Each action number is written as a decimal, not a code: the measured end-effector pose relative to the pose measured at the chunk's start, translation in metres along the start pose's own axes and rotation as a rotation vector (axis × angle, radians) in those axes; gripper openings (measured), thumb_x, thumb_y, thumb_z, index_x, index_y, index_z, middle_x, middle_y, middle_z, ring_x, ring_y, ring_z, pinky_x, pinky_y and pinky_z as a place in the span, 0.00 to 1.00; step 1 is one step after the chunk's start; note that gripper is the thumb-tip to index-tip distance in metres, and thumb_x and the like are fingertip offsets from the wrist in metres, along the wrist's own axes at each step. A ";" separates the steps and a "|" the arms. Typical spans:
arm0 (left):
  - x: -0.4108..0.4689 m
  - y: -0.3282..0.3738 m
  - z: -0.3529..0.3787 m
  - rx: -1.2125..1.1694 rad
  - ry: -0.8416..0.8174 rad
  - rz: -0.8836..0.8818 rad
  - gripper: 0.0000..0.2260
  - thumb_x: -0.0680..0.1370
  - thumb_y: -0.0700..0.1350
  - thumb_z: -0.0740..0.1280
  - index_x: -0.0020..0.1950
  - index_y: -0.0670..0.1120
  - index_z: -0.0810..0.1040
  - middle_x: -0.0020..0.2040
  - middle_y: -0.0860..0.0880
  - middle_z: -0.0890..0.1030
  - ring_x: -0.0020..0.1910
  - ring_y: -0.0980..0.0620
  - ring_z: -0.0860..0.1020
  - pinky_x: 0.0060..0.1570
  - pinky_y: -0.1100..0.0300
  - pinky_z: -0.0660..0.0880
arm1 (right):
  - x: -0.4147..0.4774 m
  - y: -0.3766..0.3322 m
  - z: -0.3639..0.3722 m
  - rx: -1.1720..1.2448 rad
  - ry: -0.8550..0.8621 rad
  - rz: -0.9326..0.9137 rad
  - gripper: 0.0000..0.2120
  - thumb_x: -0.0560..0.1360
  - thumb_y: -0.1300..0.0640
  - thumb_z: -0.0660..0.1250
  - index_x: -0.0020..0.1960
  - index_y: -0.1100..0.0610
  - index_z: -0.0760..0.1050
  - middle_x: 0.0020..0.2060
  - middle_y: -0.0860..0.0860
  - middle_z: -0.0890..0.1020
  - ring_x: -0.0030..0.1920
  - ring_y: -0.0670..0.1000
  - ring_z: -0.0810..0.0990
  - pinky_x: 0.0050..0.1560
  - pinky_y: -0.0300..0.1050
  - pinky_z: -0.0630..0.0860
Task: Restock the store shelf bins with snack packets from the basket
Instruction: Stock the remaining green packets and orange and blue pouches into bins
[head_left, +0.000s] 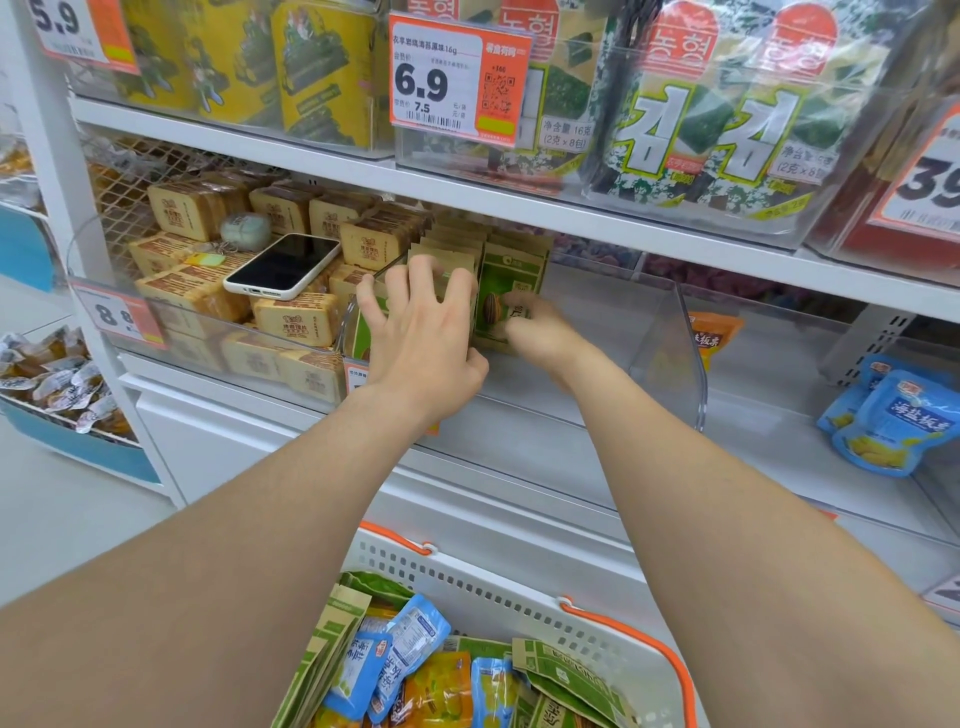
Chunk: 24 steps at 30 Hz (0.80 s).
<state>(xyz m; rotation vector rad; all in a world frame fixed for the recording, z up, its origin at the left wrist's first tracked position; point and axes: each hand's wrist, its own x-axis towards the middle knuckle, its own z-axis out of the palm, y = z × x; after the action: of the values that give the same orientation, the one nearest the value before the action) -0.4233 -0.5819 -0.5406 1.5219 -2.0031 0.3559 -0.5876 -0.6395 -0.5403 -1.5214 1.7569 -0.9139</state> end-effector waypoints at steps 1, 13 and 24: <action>0.000 0.000 0.000 0.002 0.003 0.000 0.26 0.68 0.52 0.73 0.64 0.51 0.71 0.65 0.44 0.68 0.67 0.38 0.67 0.73 0.32 0.58 | 0.002 -0.001 0.000 0.023 0.008 0.002 0.30 0.73 0.57 0.69 0.75 0.50 0.69 0.73 0.54 0.72 0.71 0.56 0.72 0.70 0.53 0.74; 0.002 0.003 0.002 -0.007 -0.017 -0.011 0.26 0.69 0.53 0.73 0.66 0.51 0.71 0.67 0.44 0.67 0.69 0.39 0.65 0.74 0.31 0.55 | 0.024 -0.001 0.008 0.017 0.112 0.018 0.23 0.81 0.55 0.65 0.74 0.49 0.66 0.72 0.55 0.66 0.59 0.55 0.74 0.66 0.46 0.73; 0.002 0.003 0.001 -0.009 -0.010 -0.009 0.26 0.69 0.52 0.73 0.65 0.52 0.71 0.67 0.45 0.67 0.69 0.39 0.65 0.73 0.31 0.56 | 0.017 0.002 0.004 -0.048 0.022 0.017 0.29 0.76 0.59 0.66 0.75 0.48 0.63 0.69 0.56 0.70 0.64 0.56 0.74 0.64 0.49 0.75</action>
<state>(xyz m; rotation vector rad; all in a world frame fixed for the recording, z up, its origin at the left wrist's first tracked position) -0.4271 -0.5835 -0.5399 1.5295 -2.0017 0.3354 -0.5874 -0.6567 -0.5449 -1.5298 1.8167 -0.8891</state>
